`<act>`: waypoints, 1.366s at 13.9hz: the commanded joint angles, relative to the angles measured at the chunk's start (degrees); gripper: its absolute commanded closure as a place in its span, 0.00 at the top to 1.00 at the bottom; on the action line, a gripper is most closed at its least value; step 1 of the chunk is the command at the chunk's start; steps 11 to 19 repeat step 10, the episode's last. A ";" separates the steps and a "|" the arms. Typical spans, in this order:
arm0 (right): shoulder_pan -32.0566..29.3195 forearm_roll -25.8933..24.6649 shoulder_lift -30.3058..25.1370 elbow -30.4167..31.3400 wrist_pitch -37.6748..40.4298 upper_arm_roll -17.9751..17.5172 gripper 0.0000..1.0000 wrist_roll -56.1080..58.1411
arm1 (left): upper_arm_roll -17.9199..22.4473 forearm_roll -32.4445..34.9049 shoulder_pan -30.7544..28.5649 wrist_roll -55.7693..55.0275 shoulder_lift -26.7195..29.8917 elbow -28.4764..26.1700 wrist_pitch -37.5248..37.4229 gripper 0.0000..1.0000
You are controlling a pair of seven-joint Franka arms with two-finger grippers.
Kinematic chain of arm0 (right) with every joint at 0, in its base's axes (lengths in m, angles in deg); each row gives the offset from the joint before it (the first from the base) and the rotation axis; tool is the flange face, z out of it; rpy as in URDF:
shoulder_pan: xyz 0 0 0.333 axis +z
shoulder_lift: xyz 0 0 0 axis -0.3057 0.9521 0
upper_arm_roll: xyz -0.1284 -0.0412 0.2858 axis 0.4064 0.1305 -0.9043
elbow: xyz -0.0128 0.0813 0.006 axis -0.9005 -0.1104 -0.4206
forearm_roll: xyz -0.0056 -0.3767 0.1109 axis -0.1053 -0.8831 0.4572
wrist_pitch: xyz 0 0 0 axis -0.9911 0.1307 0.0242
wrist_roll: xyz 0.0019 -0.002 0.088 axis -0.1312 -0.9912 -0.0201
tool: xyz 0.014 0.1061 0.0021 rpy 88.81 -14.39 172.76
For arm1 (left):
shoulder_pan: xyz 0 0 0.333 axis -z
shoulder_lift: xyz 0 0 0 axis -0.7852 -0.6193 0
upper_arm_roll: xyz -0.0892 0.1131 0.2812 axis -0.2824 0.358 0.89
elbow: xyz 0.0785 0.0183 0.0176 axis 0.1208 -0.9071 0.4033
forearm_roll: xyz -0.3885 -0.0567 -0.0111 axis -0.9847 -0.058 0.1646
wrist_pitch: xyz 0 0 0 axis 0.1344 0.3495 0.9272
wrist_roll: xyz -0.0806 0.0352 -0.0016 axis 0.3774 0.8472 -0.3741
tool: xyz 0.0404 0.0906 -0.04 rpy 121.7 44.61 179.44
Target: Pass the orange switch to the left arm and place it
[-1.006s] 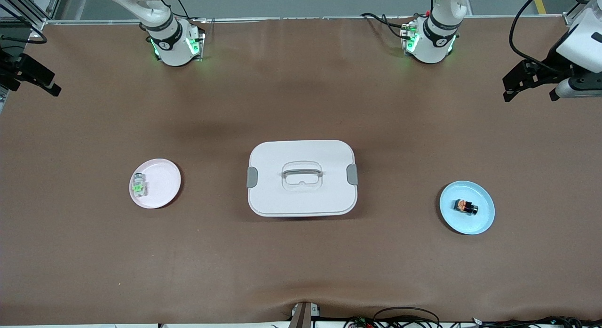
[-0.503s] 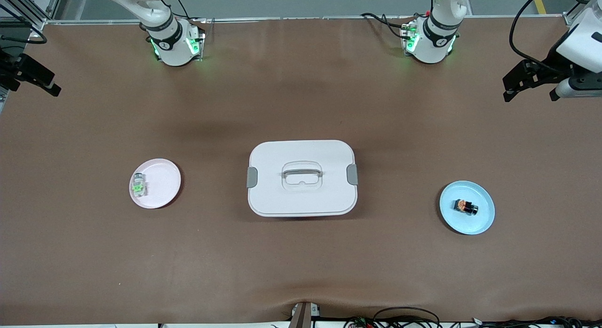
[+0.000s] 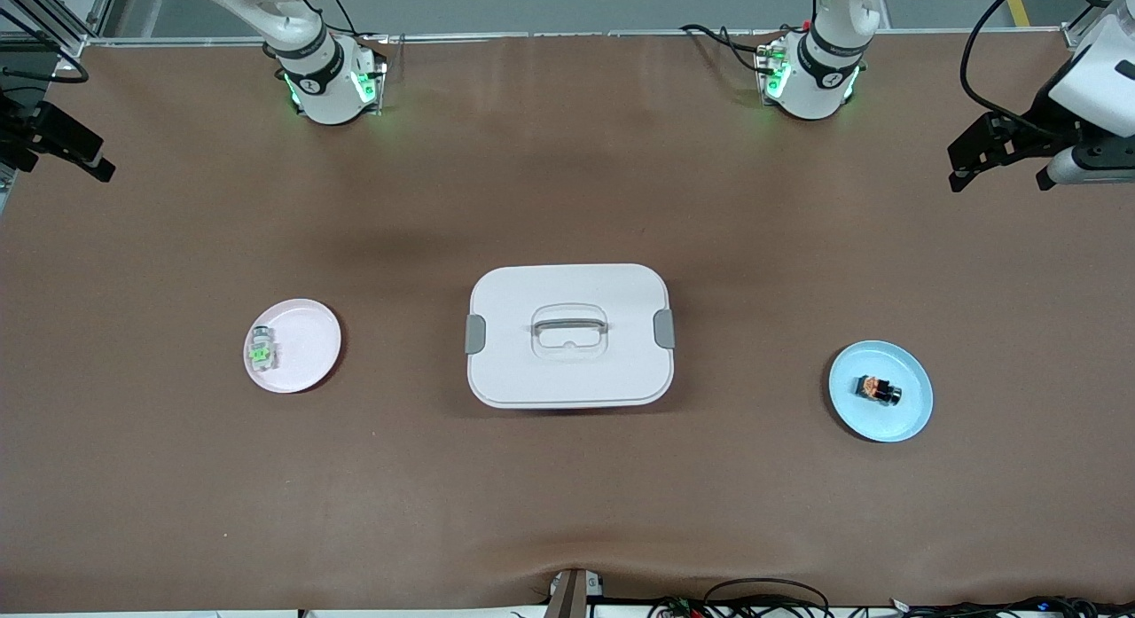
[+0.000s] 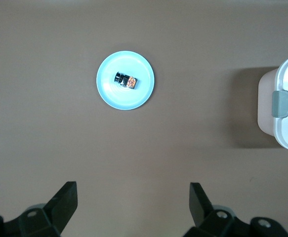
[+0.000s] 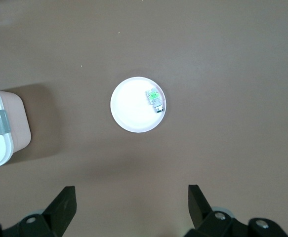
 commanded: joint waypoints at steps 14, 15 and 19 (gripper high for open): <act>-1.77 0.16 0.69 -1.47 1.02 -1.04 1.00 -0.11 | -0.04 -2.22 -0.22 1.23 0.31 0.70 -1.11 1.00; -1.77 0.16 0.69 -1.47 1.02 -1.04 1.00 -0.11 | -0.04 -2.22 -0.22 1.23 0.31 0.70 -1.11 1.00; -1.77 0.16 0.69 -1.47 1.02 -1.04 1.00 -0.11 | -0.04 -2.22 -0.22 1.23 0.31 0.70 -1.11 1.00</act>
